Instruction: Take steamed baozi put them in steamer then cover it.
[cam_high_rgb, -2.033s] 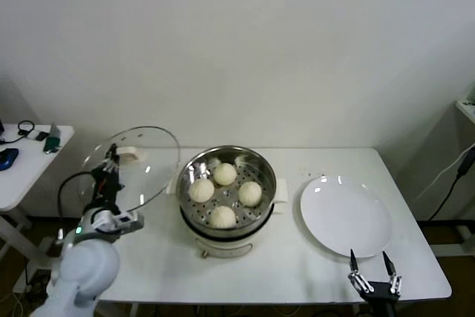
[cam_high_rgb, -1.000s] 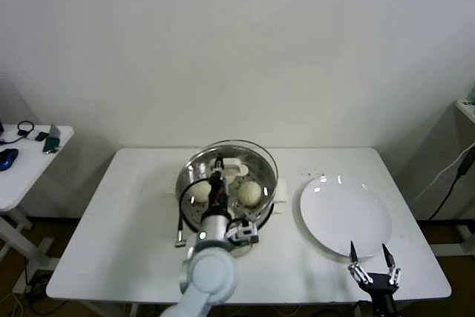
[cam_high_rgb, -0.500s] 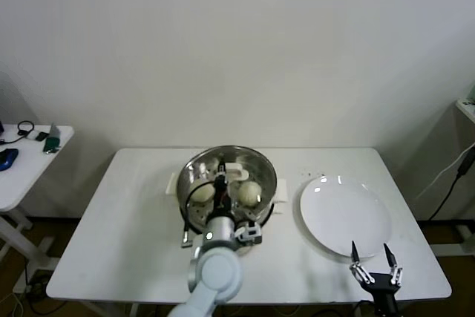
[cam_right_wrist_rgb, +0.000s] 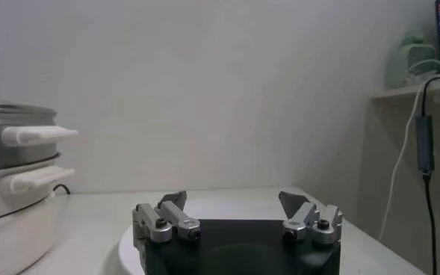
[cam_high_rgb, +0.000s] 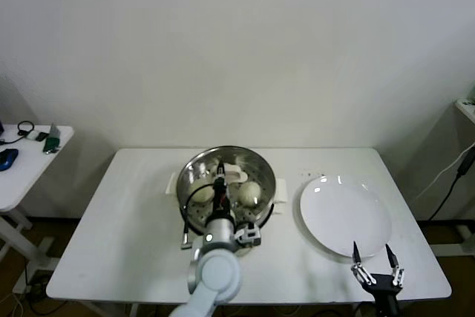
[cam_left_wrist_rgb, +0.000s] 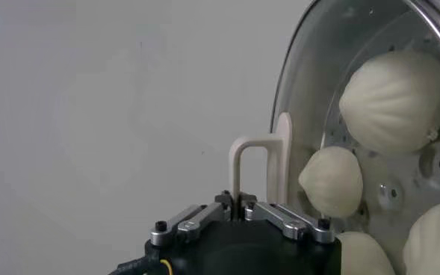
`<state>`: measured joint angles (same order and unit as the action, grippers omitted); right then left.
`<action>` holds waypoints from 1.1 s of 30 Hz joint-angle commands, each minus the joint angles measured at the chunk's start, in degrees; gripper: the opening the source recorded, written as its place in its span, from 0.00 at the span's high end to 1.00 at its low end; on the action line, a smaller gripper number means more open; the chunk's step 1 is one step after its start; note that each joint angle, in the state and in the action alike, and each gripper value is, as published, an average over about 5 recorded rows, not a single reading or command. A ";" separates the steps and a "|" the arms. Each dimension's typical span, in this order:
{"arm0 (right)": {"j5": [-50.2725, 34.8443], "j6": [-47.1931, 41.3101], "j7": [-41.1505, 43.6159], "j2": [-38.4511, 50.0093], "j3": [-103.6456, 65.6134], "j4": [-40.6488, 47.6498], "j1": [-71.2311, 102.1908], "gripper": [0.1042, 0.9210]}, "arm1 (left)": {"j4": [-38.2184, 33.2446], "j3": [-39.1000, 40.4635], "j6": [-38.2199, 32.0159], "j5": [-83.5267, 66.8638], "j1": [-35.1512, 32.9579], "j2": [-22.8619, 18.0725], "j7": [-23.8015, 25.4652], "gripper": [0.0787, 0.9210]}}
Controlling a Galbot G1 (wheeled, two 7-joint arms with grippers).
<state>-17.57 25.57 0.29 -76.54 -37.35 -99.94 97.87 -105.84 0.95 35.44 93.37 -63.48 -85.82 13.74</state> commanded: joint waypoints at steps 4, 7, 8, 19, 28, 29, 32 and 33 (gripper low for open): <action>-0.08 0.22 0.07 0.12 -0.14 0.04 -0.07 0.12 | 0.10 -0.30 -0.41 0.34 -0.29 0.65 -0.67 0.93; -0.07 0.15 0.12 0.12 -0.11 0.10 -0.17 0.12 | -0.12 -0.30 -0.56 0.45 -0.44 0.78 -0.66 0.92; -0.07 0.10 0.18 0.12 -0.10 0.11 -0.19 0.12 | -0.13 -0.30 -0.61 0.49 -0.48 0.78 -0.65 0.91; -0.11 -0.87 1.03 0.06 -0.17 0.05 -0.43 0.12 | -5.92 0.85 -0.71 -4.57 -0.29 2.40 0.21 0.58; -0.15 -3.85 -0.43 0.28 0.00 -0.74 -0.65 0.12 | -14.24 0.36 -1.09 -13.49 -4.39 8.93 -0.91 0.25; -0.11 -4.13 -0.73 0.24 0.04 -1.05 -0.72 0.12 | -14.87 0.06 -1.63 -14.90 -5.34 9.85 -1.63 0.22; 0.02 -5.21 -1.55 0.07 0.12 -2.25 -0.99 0.12 | -16.89 -1.51 -4.50 -20.70 -8.66 12.60 -5.65 0.15; 0.02 -5.48 -1.76 -0.01 0.12 -2.72 -1.11 0.12 | -17.54 -2.38 -6.40 -23.88 -9.81 13.34 -7.65 0.13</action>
<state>-17.68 22.73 0.24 -76.38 -37.28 -100.74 97.04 -115.69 0.91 34.07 84.43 -66.44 -79.52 12.57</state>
